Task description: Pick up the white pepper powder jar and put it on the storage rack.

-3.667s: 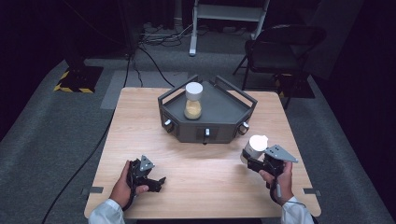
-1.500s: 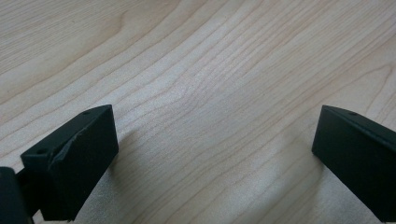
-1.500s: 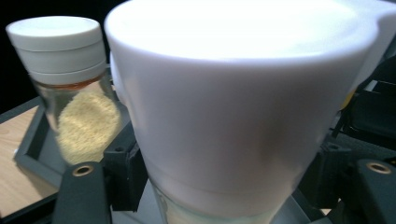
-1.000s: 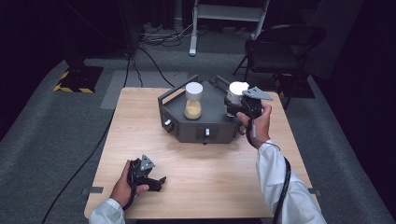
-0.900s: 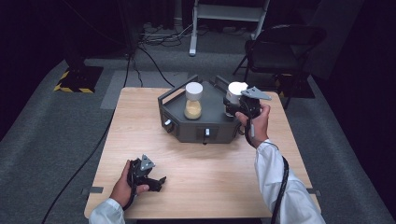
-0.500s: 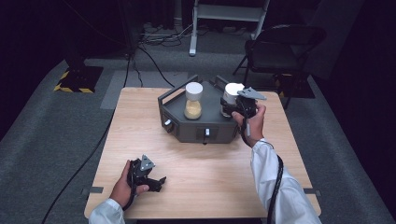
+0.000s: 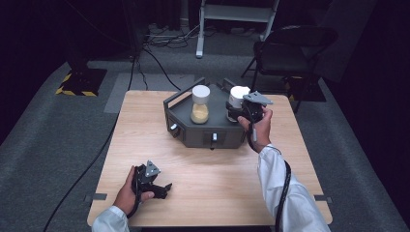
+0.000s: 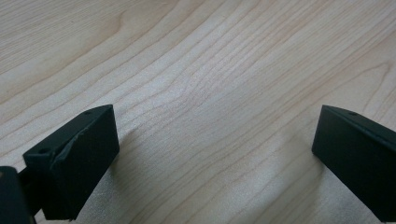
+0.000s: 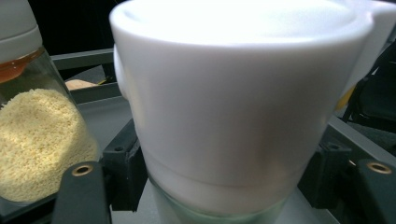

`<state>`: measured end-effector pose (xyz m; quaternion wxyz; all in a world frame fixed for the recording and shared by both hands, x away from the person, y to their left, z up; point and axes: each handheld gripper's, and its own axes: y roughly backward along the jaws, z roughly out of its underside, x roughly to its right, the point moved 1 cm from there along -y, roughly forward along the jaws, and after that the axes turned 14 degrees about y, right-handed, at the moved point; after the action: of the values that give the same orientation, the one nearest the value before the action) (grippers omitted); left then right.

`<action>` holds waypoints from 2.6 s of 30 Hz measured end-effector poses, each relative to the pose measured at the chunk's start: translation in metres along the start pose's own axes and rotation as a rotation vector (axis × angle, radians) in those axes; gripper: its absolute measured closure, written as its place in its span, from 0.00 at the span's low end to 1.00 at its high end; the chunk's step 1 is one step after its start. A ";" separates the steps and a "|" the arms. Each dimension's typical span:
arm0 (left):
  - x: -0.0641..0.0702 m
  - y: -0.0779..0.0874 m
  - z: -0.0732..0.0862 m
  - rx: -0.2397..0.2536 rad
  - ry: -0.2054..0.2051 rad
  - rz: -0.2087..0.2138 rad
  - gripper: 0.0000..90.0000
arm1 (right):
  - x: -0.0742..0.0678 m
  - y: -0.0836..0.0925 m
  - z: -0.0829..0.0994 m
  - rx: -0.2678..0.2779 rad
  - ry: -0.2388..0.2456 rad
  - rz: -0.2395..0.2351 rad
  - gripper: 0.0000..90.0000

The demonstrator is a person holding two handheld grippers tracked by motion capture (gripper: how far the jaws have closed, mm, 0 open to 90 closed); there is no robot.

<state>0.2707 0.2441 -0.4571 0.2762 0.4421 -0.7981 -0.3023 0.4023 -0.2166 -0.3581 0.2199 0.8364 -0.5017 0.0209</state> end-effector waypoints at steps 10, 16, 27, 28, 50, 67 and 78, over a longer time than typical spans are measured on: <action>0.000 0.000 0.000 0.000 -0.003 0.000 0.00 | 0.002 -0.001 0.001 -0.006 0.011 -0.004 0.32; 0.000 0.000 0.000 0.000 -0.003 0.000 0.00 | 0.002 -0.001 0.000 -0.014 0.015 -0.005 0.32; 0.000 0.000 0.000 0.000 -0.002 0.001 0.00 | 0.006 -0.002 0.001 -0.031 0.005 -0.013 0.24; 0.000 0.000 0.000 0.000 -0.002 0.002 0.00 | 0.006 -0.002 0.001 -0.032 0.007 -0.013 0.23; -0.001 0.000 0.000 -0.002 -0.005 0.005 0.00 | -0.004 -0.007 -0.001 -0.078 0.067 -0.017 0.03; -0.001 0.000 0.000 -0.001 -0.005 0.006 0.00 | -0.009 0.013 0.002 -0.022 0.050 0.012 0.02; -0.001 0.000 0.000 -0.001 -0.006 0.006 0.00 | -0.014 0.036 0.006 0.006 0.143 0.026 0.02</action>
<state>0.2713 0.2448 -0.4572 0.2751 0.4386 -0.8000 -0.3033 0.3640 -0.2221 -0.3545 0.2525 0.8267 -0.4956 0.0852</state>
